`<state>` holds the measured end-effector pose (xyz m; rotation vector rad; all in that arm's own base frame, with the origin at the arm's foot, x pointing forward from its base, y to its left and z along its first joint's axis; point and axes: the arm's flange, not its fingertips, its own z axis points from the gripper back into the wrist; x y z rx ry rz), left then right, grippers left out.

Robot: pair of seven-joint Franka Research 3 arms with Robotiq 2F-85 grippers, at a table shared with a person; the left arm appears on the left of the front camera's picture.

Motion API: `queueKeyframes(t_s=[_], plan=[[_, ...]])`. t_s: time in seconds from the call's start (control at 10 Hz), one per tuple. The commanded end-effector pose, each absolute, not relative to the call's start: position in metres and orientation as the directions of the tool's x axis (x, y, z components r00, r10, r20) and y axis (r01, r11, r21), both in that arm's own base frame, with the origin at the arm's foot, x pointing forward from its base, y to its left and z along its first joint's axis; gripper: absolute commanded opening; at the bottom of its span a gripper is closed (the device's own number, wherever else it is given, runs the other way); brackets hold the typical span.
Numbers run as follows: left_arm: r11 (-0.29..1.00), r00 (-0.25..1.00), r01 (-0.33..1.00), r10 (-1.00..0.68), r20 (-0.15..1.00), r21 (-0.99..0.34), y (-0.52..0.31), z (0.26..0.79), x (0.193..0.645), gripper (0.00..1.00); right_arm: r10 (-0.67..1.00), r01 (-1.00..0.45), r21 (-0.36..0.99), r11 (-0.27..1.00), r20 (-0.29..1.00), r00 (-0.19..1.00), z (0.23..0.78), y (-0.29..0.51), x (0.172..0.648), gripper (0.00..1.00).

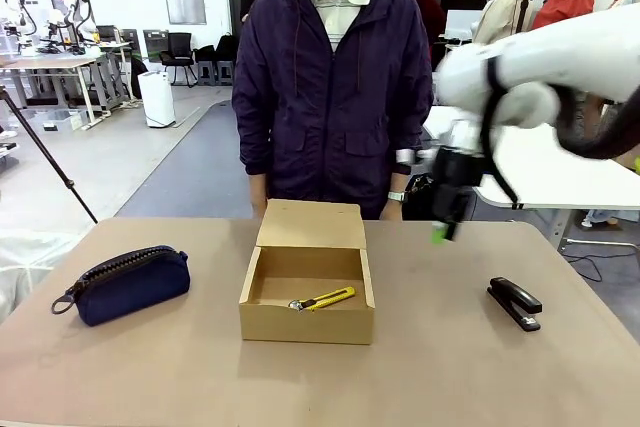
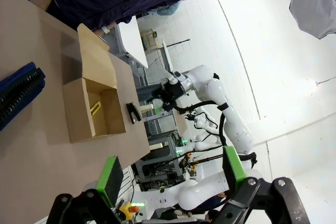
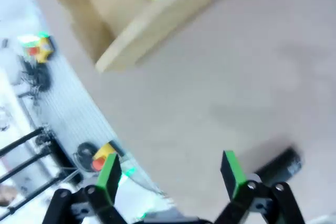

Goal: Pack the items into the box.
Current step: Pick up the item specified by the human and place it in the Mailer Box.

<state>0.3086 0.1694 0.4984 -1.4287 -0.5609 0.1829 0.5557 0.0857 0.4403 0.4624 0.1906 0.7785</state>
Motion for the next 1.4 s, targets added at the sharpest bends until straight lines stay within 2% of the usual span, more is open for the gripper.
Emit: queueKeyframes(t_s=[0.0,0.1,0.2,0.3,0.4,0.5,0.6,0.7,0.8,1.3], plan=[[0.139,0.852,0.232,0.448,0.27,-0.963,0.17,0.501,0.309,1.0,0.343,-0.286,0.702,0.653,0.063,0.937,0.448,0.005,0.53,1.0],[0.139,0.852,0.232,0.448,0.27,-0.963,0.17,0.501,0.309,1.0,0.203,-0.197,0.799,0.568,0.096,0.974,0.45,-0.045,0.521,1.0],[0.139,0.852,0.232,0.448,0.27,-0.963,0.17,0.501,0.309,1.0,0.112,-0.199,0.875,0.441,0.166,0.98,0.449,-0.093,0.526,1.0],[0.139,0.852,0.232,0.448,0.27,-0.963,0.17,0.501,0.309,1.0,0.151,-0.386,0.868,0.312,0.356,0.922,0.445,-0.118,0.535,1.0],[0.139,0.852,0.232,0.448,0.27,-0.963,0.17,0.501,0.309,1.0,0.072,-0.59,0.777,0.218,0.59,0.804,0.441,-0.138,0.54,1.0],[0.139,0.852,0.232,0.448,0.27,-0.963,0.17,0.501,0.309,1.0,0.07,-0.711,0.703,-0.027,0.711,0.7,0.437,-0.144,0.539,1.0],[0.139,0.852,0.232,0.448,0.27,-0.963,0.17,0.501,0.309,1.0,0.022,-0.732,0.679,-0.057,0.734,0.679,0.427,-0.143,0.538,1.0],[0.139,0.852,0.232,0.448,0.27,-0.963,0.17,0.501,0.309,1.0,0.073,-0.689,0.725,0.003,0.687,0.723,0.421,-0.133,0.538,1.0],[0.139,0.852,0.232,0.448,0.27,-0.963,0.17,0.501,0.309,1.0,0.073,-0.467,0.843,0.267,0.466,0.882,0.435,-0.159,0.536,1.0],[0.139,0.852,0.232,0.448,0.27,-0.963,0.17,0.501,0.309,1.0,0.073,-0.467,0.843,0.267,0.466,0.882,0.435,-0.159,0.536,1.0]])
